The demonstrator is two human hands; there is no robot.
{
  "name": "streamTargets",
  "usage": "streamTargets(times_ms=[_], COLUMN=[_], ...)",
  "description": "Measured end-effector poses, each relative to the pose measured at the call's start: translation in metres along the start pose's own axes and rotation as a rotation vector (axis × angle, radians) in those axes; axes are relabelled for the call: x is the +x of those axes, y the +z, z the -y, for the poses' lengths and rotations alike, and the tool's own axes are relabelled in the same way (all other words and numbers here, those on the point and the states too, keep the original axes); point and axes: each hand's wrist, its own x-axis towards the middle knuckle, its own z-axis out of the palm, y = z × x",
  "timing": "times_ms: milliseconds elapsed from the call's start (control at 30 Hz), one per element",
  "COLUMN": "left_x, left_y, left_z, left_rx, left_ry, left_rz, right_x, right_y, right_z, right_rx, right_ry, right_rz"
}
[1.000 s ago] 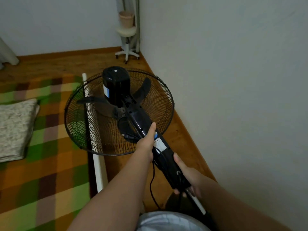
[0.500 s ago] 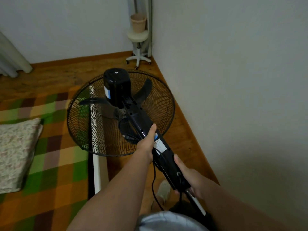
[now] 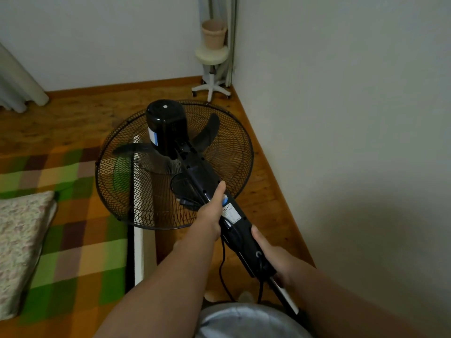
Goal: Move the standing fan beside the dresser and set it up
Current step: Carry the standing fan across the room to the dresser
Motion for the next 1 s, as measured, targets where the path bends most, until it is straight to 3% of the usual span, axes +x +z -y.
streamTargets(times_ms=[167,567,1000], left_x=[0.044,0.130,0.213], left_y=[-0.011,-0.058,-0.053], left_z=[-0.062,-0.244,-0.362], left_rx=[0.008,0.024,-0.016], left_ry=[-0.018,-0.009,-0.010], left_rz=[0.026,0.052,0.016], right_x=[0.039,0.089,0.171], right_y=[0.015,0.082,0.084], right_z=[0.059,0.246,0.370], right_rx=[0.006,0.149,0.157], right_ry=[-0.002,-0.056,-0.139], right_rz=[-0.076,-0.070,-0.089])
